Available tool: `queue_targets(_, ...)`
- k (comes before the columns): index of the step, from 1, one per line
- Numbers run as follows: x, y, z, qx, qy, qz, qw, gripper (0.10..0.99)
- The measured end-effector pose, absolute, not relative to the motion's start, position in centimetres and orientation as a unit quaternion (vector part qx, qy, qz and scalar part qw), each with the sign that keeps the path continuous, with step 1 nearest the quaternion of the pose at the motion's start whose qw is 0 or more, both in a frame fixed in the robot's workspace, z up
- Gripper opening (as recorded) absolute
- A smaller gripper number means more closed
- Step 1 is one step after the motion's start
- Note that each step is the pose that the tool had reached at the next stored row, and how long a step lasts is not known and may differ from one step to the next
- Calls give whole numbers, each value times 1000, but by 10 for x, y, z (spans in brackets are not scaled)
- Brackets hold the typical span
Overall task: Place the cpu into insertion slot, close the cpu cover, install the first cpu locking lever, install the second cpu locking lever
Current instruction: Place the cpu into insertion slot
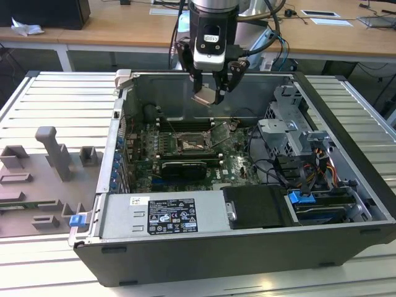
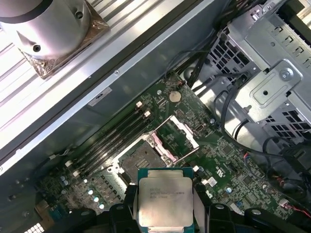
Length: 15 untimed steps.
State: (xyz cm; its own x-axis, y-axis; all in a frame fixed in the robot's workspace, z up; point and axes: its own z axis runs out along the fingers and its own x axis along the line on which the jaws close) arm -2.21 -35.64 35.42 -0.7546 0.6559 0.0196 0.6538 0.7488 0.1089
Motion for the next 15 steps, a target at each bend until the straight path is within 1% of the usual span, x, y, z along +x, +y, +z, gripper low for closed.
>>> queue_targets(15, -30, -356, 351, 385, 921, 54, 12, 541)
